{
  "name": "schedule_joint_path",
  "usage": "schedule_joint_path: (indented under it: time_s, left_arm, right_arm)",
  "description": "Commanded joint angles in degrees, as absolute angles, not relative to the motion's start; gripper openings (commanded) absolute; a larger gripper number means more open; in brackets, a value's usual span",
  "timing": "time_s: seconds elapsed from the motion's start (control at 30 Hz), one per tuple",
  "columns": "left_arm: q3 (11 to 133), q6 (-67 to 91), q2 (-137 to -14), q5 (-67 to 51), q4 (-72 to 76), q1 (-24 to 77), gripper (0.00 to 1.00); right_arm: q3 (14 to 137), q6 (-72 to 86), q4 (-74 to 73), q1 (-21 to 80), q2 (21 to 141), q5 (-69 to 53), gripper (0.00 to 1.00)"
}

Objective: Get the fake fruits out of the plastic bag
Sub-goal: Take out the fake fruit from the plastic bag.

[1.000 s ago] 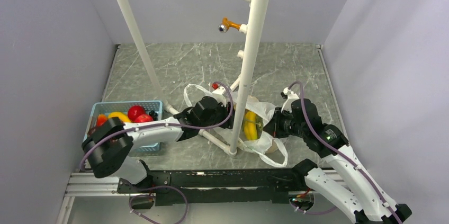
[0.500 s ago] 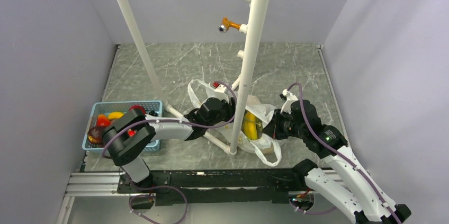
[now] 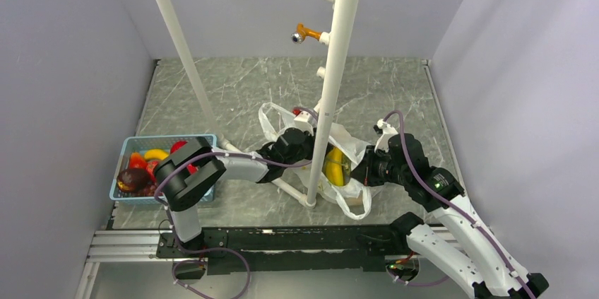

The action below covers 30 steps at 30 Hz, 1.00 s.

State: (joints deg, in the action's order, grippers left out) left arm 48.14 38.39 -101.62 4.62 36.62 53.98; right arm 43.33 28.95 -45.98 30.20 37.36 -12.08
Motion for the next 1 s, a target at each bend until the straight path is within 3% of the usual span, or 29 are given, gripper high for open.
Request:
schedule_joint_path:
  time_s: [0.0,0.03,0.1,0.13,0.4,0.97]
  left_arm:
    - [51.71,37.29,-103.0,2.94,36.95,54.12,0.32]
    - [52.17,36.93,-103.15,2.77,36.54,54.13,0.29]
    - [52.94,36.6,-103.0,2.76,35.11,54.08,0.06]
    - [53.24,36.31,-102.62,2.82,33.98,54.09,0.0]
    - [53.81,39.08,-92.74,1.34,25.87,53.75,0.0]
    - [59.9,42.21,-87.55,-14.73,22.08,53.72,0.0]
  right_arm:
    - [43.97,28.82,-44.16,30.13,36.43,-12.1,0.0]
    - [43.95,28.78,-44.13,30.21,36.51,-12.25,0.0]
    - [44.1,28.74,-44.35,30.17,36.71,-12.24,0.0]
    - [44.2,28.72,-44.51,30.21,36.68,-12.03,0.0]
    - [43.57,30.01,-44.02,30.14,36.49,-9.98,0.0]
    - [44.68,37.38,-43.6,30.18,36.85,4.58,0.0]
